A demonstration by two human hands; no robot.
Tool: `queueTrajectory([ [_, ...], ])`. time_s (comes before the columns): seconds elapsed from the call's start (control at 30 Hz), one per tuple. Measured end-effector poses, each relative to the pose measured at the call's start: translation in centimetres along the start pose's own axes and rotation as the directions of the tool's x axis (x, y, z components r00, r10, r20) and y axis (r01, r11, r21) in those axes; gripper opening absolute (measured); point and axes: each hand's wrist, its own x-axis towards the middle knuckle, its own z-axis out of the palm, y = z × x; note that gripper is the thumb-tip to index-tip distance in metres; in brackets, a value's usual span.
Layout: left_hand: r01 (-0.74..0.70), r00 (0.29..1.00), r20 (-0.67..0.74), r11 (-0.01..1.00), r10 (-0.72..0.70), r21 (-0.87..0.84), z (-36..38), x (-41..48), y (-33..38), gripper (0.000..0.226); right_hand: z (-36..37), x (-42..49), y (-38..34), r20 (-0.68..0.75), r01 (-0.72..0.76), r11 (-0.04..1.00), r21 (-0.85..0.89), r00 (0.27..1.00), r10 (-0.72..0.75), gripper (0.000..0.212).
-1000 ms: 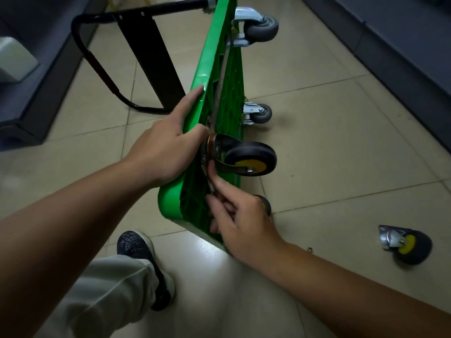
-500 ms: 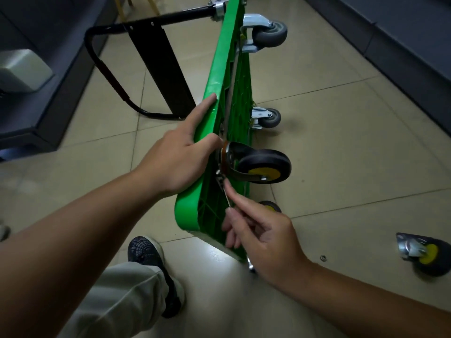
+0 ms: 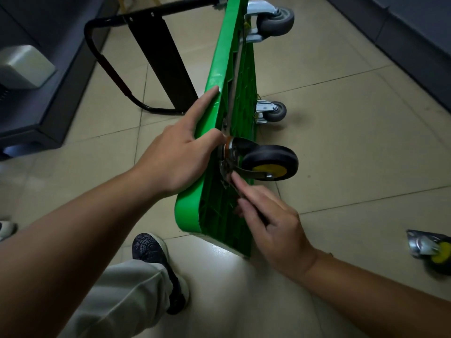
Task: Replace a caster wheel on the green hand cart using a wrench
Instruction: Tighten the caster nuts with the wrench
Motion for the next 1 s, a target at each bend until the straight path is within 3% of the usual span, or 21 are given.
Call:
queueTrajectory([
  [0.27,-0.001,0.999,-0.041,1.0,0.001,0.011,0.1,0.0,-0.2,0.07,0.3,1.3,2.9,0.153,0.135,0.987,-0.085,0.981,-0.121,0.048],
  [0.37,-0.002,0.999,-0.045,1.0,0.002,0.006,0.1,0.0,-0.3,0.069,0.8,1.5,2.5,0.145,0.116,0.991,-0.064,0.984,-0.106,0.048],
  [0.47,-0.003,0.999,-0.046,1.0,0.004,0.004,0.0,-0.1,-0.3,0.069,0.8,1.0,1.2,0.106,-0.01,1.0,0.024,0.994,0.007,0.048],
  [0.53,0.0,0.999,-0.053,1.0,0.0,0.011,0.1,-0.2,-0.2,0.07,1.0,0.4,-0.5,0.082,-0.187,0.971,0.15,0.981,0.176,0.045],
  [0.63,0.007,0.998,-0.055,1.0,-0.006,0.017,0.1,-0.2,-0.1,0.069,1.9,0.3,-3.7,0.122,-0.467,0.751,0.466,0.875,0.469,0.043],
  [0.7,0.009,0.999,-0.054,1.0,-0.008,0.02,0.1,-0.3,0.0,0.069,2.2,0.7,-5.0,0.129,-0.523,0.644,0.559,0.822,0.555,0.042],
  [0.77,0.007,0.999,-0.044,1.0,-0.006,0.005,0.0,-0.3,0.0,0.069,2.1,1.0,-5.7,0.131,-0.55,0.615,0.565,0.796,0.591,0.042],
  [0.9,-0.002,1.0,-0.013,0.999,0.001,-0.033,0.0,-0.2,0.1,0.071,1.9,-1.7,-6.4,0.129,-0.508,0.722,0.47,0.849,0.512,0.043],
  [1.0,-0.001,1.0,0.005,0.999,0.001,-0.054,-0.1,-0.2,0.0,0.071,1.2,-4.2,-5.6,0.16,-0.338,0.903,0.267,0.939,0.304,0.049],
])
